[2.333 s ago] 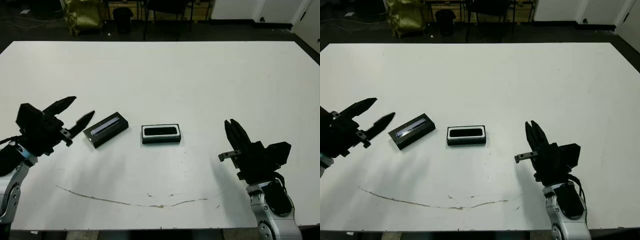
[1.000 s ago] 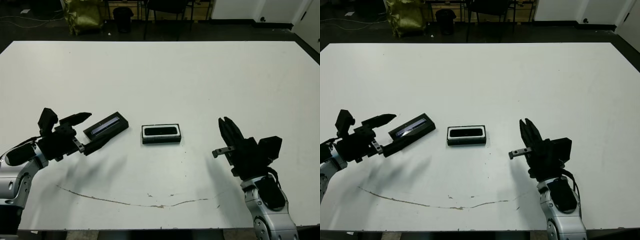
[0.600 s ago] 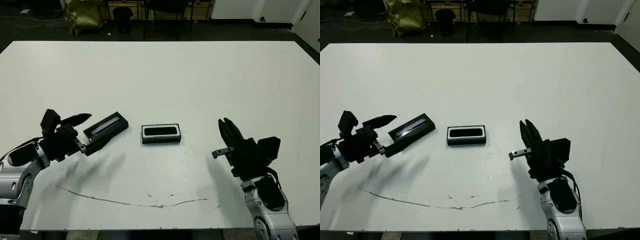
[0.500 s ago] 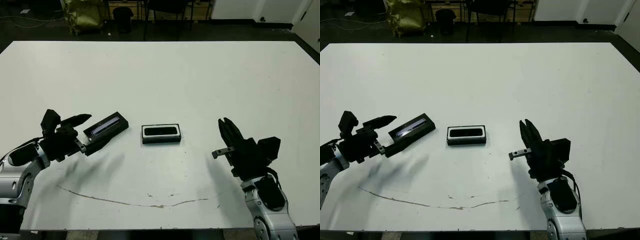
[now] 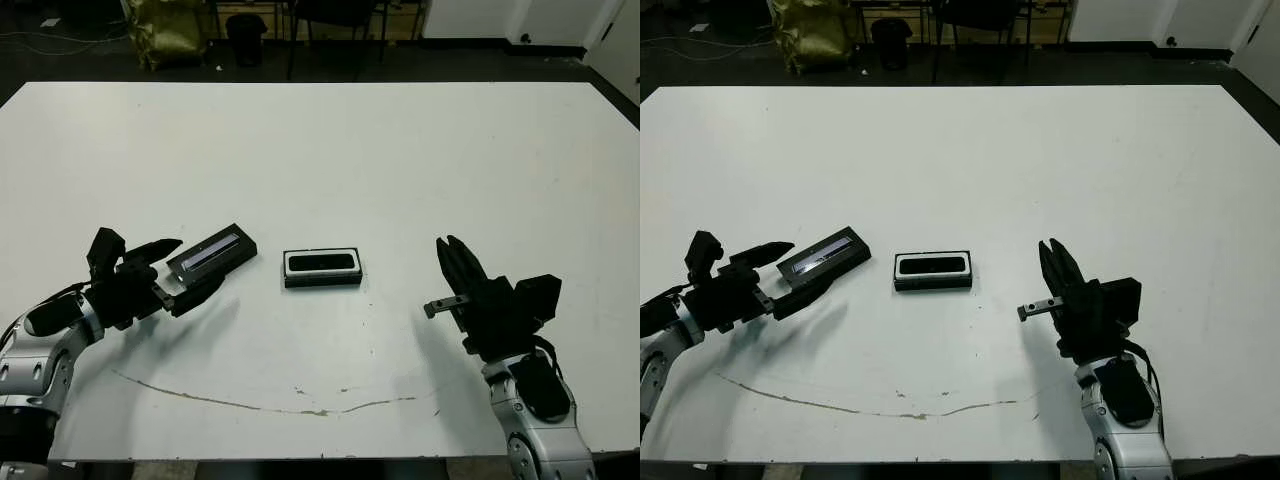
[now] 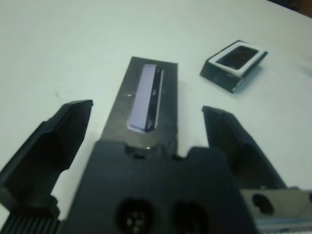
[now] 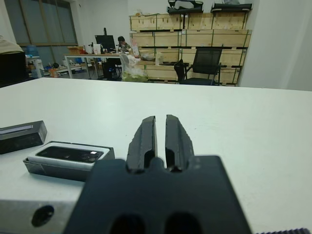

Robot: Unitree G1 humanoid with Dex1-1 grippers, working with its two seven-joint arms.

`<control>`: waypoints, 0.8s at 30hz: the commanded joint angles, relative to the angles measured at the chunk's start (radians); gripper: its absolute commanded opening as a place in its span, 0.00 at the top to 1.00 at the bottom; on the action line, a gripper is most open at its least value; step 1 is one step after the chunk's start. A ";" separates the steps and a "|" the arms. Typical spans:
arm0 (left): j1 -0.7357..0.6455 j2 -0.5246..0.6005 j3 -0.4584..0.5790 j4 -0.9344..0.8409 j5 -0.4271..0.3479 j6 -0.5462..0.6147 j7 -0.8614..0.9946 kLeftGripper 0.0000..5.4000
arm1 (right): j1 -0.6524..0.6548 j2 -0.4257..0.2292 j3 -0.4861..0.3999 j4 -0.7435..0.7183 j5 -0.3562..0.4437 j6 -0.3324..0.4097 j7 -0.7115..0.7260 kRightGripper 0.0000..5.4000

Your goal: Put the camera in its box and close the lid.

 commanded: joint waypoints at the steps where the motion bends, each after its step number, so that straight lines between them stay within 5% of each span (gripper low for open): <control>1: -0.010 -0.001 -0.010 0.040 0.028 -0.017 0.001 0.00 | 0.014 -0.010 -0.001 0.004 -0.001 0.006 0.001 1.00; 24: -0.061 -0.030 -0.001 0.217 0.035 -0.078 -0.030 0.00 | 0.038 -0.011 0.003 -0.028 0.001 0.015 0.001 1.00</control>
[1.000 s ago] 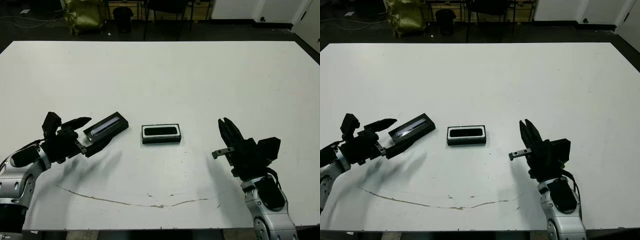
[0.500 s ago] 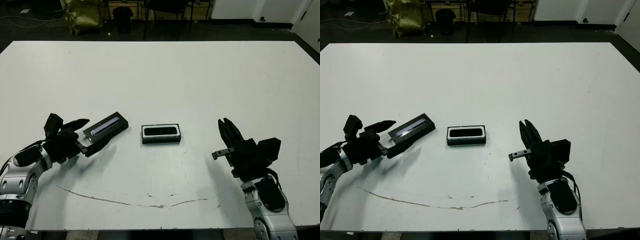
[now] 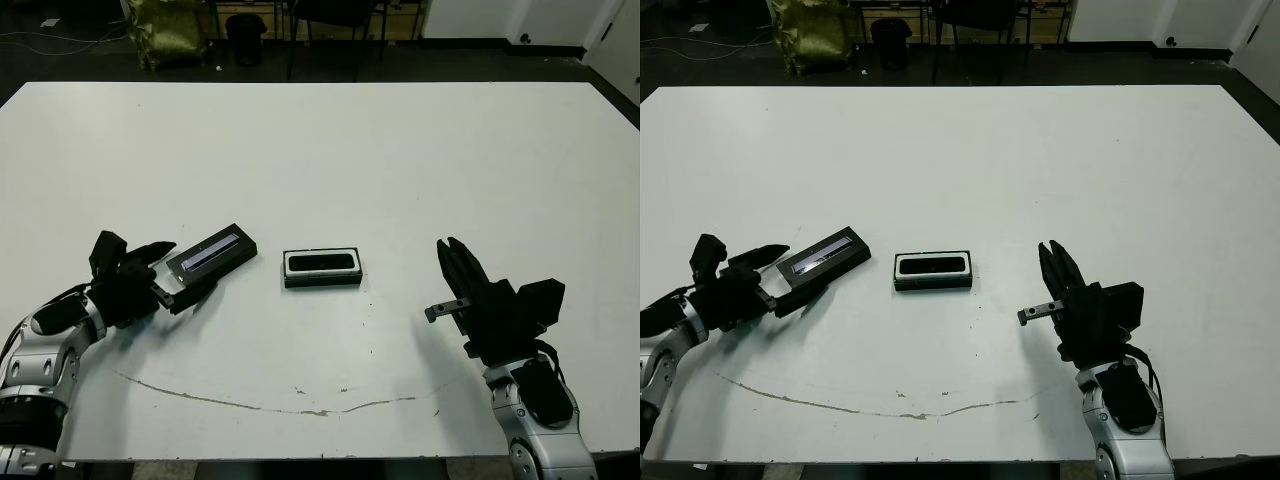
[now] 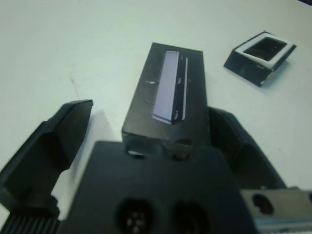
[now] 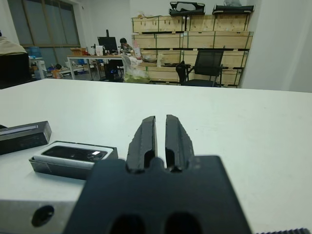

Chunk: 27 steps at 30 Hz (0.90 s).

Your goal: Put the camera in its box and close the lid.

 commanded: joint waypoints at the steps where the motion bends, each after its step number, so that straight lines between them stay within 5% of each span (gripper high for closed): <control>1: -0.007 -0.008 -0.002 0.063 0.009 -0.010 -0.022 0.00 | 0.018 -0.012 0.001 -0.011 -0.002 0.032 -0.007 1.00; 14: -0.060 -0.016 -0.006 0.187 0.027 -0.083 -0.065 0.02 | 0.019 -0.011 -0.004 -0.032 0.009 0.059 -0.006 1.00; 21: -0.110 0.074 -0.111 0.186 0.103 -0.089 -0.240 0.30 | 0.021 -0.010 -0.003 -0.036 0.005 0.061 -0.012 1.00; 27: -0.184 0.147 -0.217 0.181 0.177 0.044 -0.367 0.53 | 0.018 -0.009 -0.006 -0.021 0.012 0.038 -0.003 1.00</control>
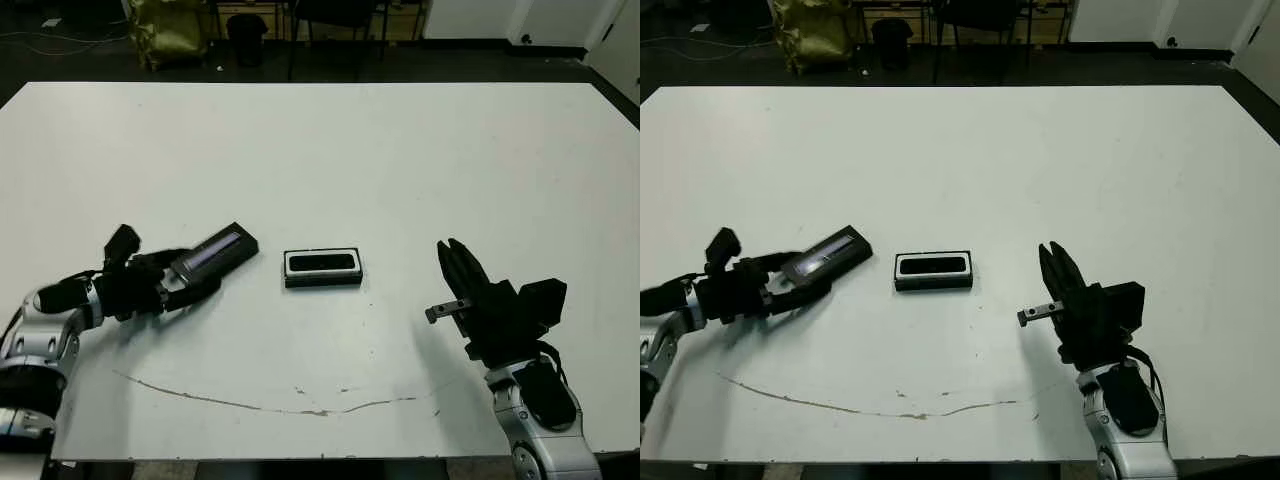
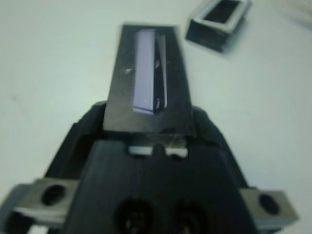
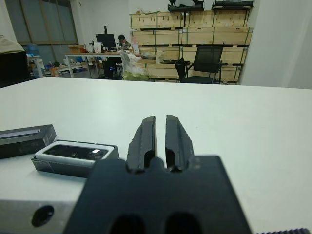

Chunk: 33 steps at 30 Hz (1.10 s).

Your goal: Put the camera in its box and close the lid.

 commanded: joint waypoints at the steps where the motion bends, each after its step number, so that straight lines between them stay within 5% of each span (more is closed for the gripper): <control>1: -0.006 0.040 -0.064 0.021 0.059 0.071 -0.058 0.53 | 0.007 -0.009 -0.007 0.018 0.007 -0.001 0.002 1.00; 8: -0.046 0.059 -0.084 0.046 0.052 0.071 -0.138 0.53 | 0.007 -0.006 -0.009 0.032 0.017 -0.015 0.005 1.00; 14: 0.000 -0.002 0.079 -0.044 -0.100 0.041 -0.060 0.53 | 0.012 -0.005 -0.002 0.029 0.007 -0.009 -0.003 1.00; 22: 0.016 -0.061 0.204 -0.370 -0.229 0.215 0.210 0.53 | 0.013 -0.003 0.000 0.053 0.007 -0.032 0.005 1.00; 26: 0.014 -0.087 0.186 -0.541 -0.256 0.285 0.291 0.53 | 0.013 0.000 0.004 0.068 0.002 -0.053 0.006 1.00; 33: -0.039 -0.059 0.026 -0.695 -0.191 0.413 0.319 0.53 | 0.022 0.008 0.012 0.069 -0.008 -0.050 -0.008 1.00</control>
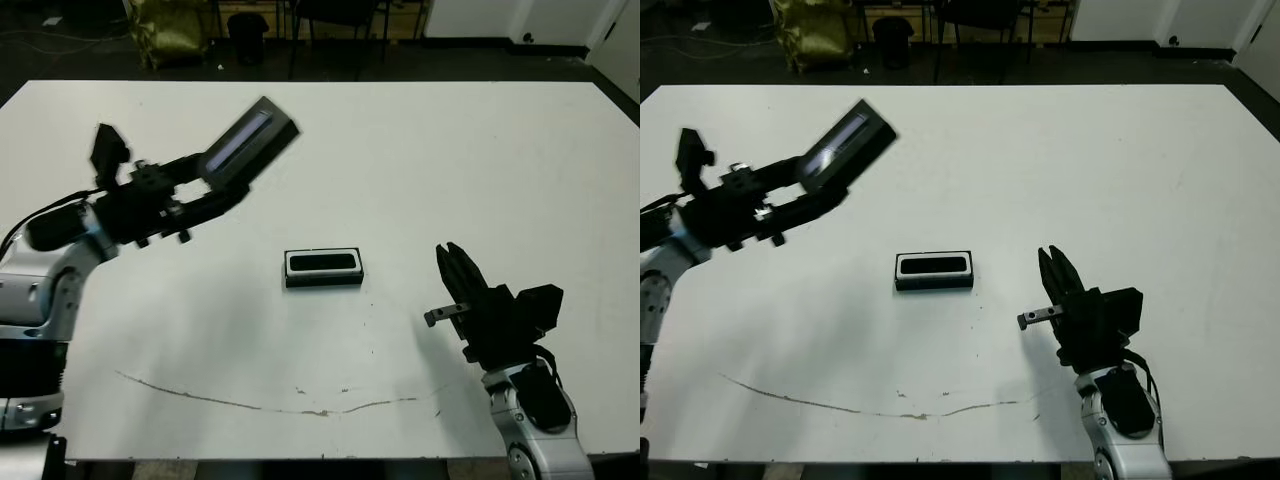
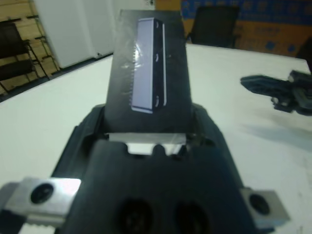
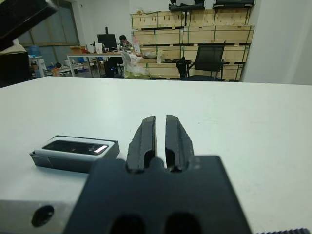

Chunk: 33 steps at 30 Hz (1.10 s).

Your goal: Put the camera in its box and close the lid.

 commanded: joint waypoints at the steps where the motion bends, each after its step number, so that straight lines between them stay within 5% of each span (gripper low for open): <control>1: -0.046 0.041 -0.084 -0.023 0.043 0.076 -0.025 0.53 | 0.014 0.002 0.003 0.009 -0.003 0.008 -0.012 1.00; 13: -0.219 0.066 -0.336 0.095 0.220 0.032 -0.217 0.53 | 0.012 0.000 0.005 0.007 -0.005 0.008 -0.022 1.00; 33: -0.348 -0.012 -0.432 0.361 0.370 -0.137 -0.340 0.53 | 0.005 0.002 0.001 0.020 -0.001 -0.001 -0.021 1.00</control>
